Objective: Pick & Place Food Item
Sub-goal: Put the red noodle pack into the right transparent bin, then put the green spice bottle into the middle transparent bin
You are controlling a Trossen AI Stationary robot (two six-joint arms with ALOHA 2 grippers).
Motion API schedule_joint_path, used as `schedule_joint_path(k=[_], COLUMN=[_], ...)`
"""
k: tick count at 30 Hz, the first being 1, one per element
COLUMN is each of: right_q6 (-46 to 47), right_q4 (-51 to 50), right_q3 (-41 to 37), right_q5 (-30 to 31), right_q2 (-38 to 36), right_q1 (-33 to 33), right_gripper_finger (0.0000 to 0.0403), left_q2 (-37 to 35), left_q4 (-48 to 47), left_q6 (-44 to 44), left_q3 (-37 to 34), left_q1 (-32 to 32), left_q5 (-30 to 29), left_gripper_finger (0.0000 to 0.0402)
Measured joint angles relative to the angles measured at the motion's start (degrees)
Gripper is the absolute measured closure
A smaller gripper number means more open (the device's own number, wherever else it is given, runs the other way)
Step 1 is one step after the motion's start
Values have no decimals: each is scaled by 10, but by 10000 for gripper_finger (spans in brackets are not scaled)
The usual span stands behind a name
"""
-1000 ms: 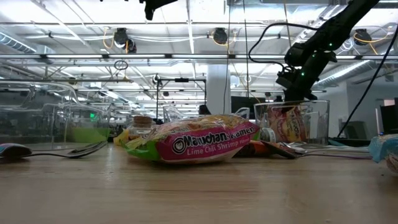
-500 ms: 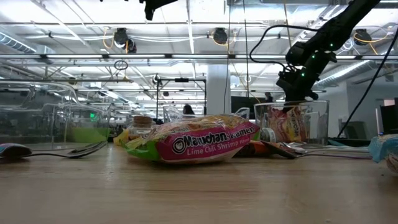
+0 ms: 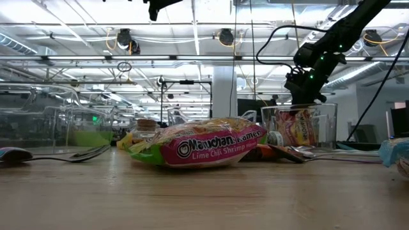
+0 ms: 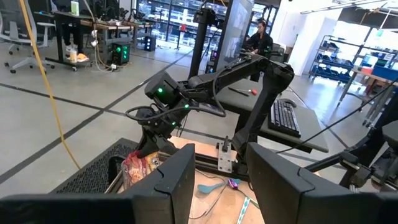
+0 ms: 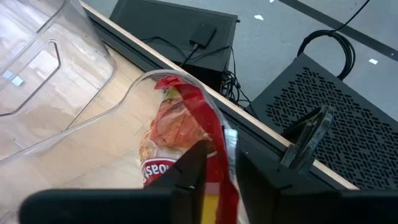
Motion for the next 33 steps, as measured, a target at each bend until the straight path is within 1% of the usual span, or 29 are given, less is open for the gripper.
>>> schedule_joint_path(k=[4,7,11,17,19,22,25,30,33], right_q6=[0,0,0,19,32,61,98,146,166], right_q4=[0,1,5,11,13,27,64,158,223], right_q3=[0,0,0,0,0,0,0,0,0], right_q5=[0,0,0,-2,-24,-79,-126,-181,-181], right_q2=[-4,-15,-35,-64,-75,-90,-103,-121,-126], right_q1=[0,0,0,0,0,1,14,67,118], right_gripper_finger=[285,270,262,265,265,263,262,261,261], left_q2=[0,0,0,0,0,0,0,0,-9], left_q4=[0,0,0,0,0,0,0,0,-2], left_q6=[0,0,4,8,8,8,11,3,-5], left_q3=[0,0,0,0,0,0,0,0,-1], left_q1=[0,0,0,0,0,0,4,17,26], left_q5=[0,0,0,0,-3,-19,-29,-28,-7], left_gripper_finger=[247,247,247,247,247,247,247,247,247])
